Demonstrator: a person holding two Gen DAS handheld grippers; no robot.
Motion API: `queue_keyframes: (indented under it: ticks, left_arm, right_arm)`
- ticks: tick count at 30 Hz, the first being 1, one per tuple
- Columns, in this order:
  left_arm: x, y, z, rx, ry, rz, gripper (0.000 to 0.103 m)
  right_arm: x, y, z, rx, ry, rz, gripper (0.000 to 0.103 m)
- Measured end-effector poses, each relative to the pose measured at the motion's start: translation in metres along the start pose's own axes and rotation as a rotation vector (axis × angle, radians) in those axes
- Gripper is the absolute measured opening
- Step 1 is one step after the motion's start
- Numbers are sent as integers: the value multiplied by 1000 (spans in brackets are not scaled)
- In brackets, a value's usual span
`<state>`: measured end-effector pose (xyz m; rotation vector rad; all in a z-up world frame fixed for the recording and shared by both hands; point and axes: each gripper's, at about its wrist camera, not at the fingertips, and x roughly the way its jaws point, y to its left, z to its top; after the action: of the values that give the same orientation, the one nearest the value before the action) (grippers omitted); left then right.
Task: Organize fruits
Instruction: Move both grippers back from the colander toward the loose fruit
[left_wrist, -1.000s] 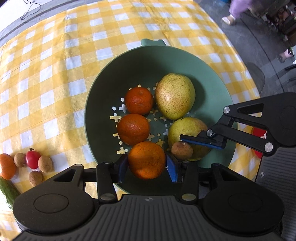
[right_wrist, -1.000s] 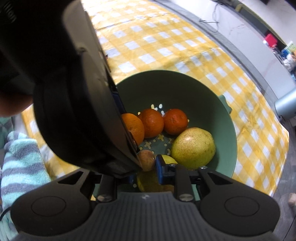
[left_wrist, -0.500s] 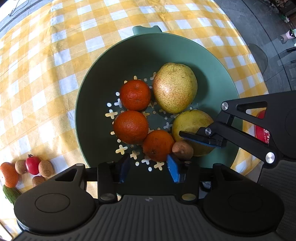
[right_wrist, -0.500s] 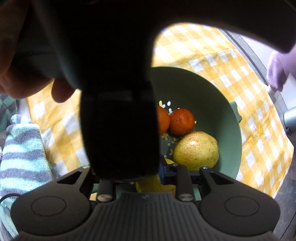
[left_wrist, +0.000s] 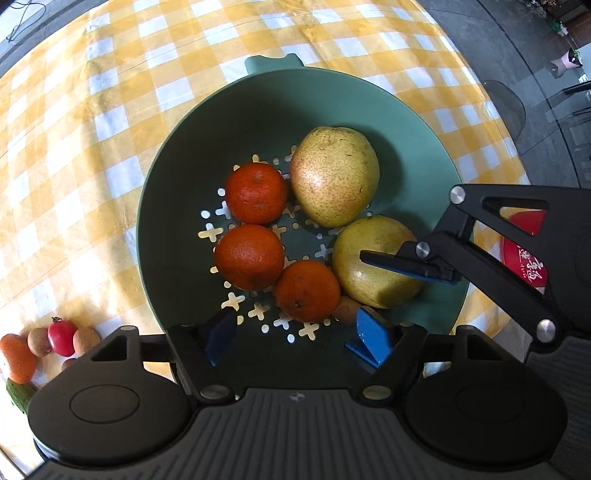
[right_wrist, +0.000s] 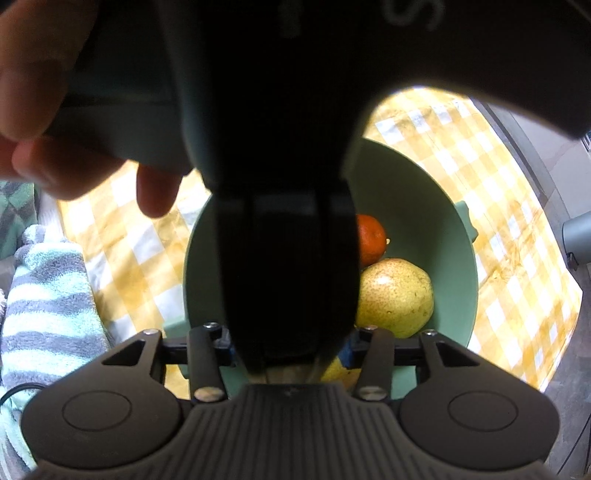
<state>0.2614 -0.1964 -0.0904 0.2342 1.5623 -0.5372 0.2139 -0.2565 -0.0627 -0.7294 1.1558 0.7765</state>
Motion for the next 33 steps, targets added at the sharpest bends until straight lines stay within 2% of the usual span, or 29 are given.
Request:
queue_keyframes:
  ticks: [3,7,15,18,24,29,33]
  left_arm:
    - [-2,-1,-2,7,4,-11,86]
    - [-13,-3,-8,18,-17,-15,86]
    - [-51,-1,-29,42,-95,0,85]
    - [-68,5,-41,50,-132,18,84]
    - [-103,27,-75,94,-206,58,83]
    - [-119,55,-105,109,-238,108,83]
    - [-116,81,-124,129,-248,171,82]
  right_arm:
    - [-2,2,0,-1,-1,-9,49]
    - [-5,6,-1,-4,-1,-25,50]
    - [-33,16,0,37,-43,-42,64]
    - [-41,21,2,80,-68,-41,66]
    - [-55,32,14,249,-175,-41,70]
    - [-55,46,16,375,-289,21,70]
    - [-53,67,33,423,-347,61,70]
